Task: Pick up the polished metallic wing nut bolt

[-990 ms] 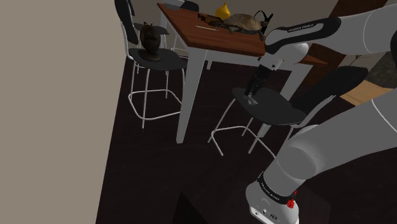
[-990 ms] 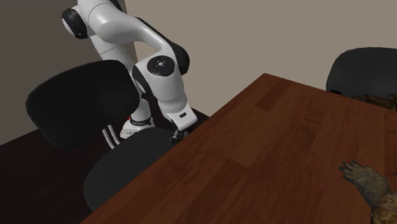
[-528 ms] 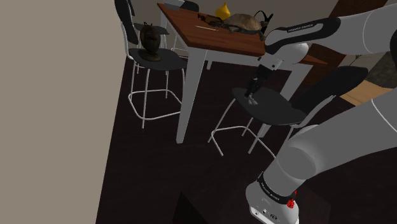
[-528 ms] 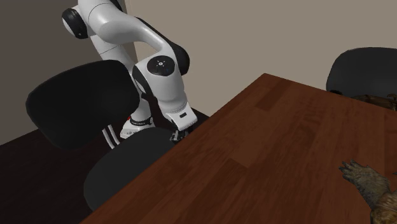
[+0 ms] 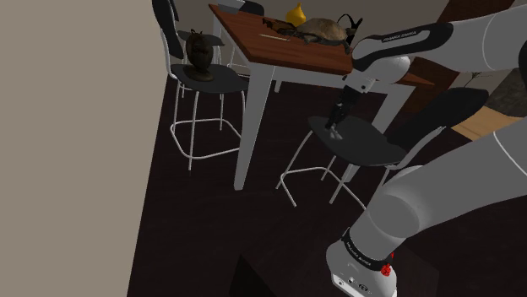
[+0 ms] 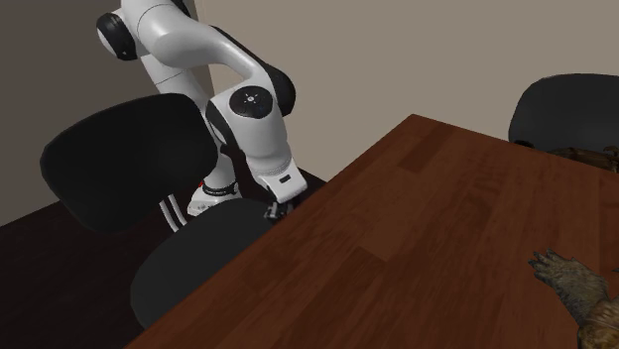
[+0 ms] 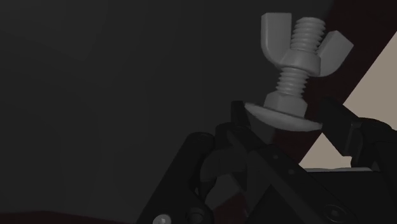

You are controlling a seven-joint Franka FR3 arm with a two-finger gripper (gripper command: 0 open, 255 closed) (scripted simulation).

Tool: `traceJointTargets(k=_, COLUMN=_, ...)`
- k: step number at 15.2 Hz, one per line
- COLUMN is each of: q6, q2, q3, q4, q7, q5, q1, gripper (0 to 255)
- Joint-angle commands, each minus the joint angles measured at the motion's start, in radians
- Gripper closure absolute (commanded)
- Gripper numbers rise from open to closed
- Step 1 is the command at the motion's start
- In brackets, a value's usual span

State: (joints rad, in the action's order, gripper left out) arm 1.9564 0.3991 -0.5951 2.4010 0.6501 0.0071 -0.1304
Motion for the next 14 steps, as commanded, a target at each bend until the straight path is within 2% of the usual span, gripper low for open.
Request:
traceJointTargets(k=1, q6=-0.027, q2=0.008, q3=0.006, q4=-0.011, q7=-0.009, q5=-0.002, q1=-0.001, gripper=255)
traceJointTargets(k=12, q6=-0.176, q2=0.048, q3=0.037, q4=-0.128, q7=-0.046, q5=-0.008, q1=-0.002, gripper=255)
traceJointTargets(k=14, q6=-0.179, q2=0.048, q3=0.037, q4=-0.129, q7=-0.046, q5=-0.008, q1=-0.002, gripper=255)
